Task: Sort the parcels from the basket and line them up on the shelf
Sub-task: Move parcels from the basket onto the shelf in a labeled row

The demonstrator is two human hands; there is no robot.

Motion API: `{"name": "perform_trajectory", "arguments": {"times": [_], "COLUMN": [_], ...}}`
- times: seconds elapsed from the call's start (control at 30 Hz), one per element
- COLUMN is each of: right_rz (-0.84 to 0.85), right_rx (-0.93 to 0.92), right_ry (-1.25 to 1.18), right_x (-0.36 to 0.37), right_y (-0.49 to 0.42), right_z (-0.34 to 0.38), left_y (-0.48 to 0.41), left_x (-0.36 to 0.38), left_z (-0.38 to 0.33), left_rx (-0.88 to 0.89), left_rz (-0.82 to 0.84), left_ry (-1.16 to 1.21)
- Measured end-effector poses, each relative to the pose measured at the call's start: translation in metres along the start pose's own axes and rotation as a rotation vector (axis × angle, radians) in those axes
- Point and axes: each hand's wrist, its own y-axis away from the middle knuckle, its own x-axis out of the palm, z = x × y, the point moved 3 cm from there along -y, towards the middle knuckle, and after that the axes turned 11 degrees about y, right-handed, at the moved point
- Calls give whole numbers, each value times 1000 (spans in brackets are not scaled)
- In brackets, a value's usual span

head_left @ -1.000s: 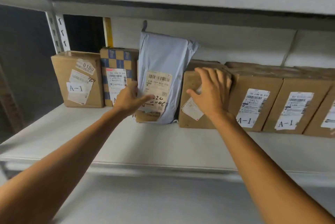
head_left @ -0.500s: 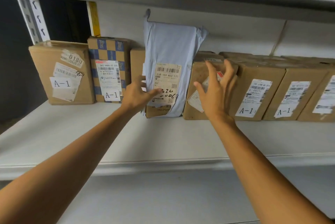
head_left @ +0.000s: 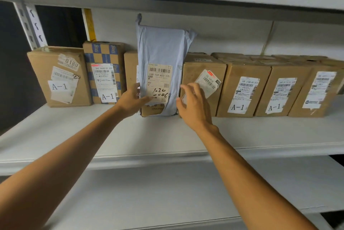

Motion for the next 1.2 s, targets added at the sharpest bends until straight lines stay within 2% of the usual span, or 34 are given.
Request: {"name": "perform_trajectory", "arguments": {"times": [0.17,0.33,0.5,0.67,0.93,1.1,1.2], "right_rz": [244,396,441,526,446,306,245], "right_rx": [-160,-239,-311,-288,-283,-321,-309], "right_ry": [-213,-245,-223,-219,-200,-78,35], "right_x": [-5,0,10,37,55,63,78], "right_y": [-1,-8,-24,-45,-94,-127,-137], "right_z": [32,79,126,167,225,247,252], "left_y": [29,66,89,92,62,37,19], "left_x": [-22,-75,-129,-163,-221,-245,-256], "left_z": [-5,-1,5,14,23,44,59], "left_rx": [23,-7,-49,-113,-30,13,6], "left_rz": [8,-49,-117,-73,-123,-237,-378], "left_ry": [-181,-285,-415,-503,-523,-454,-556]}}
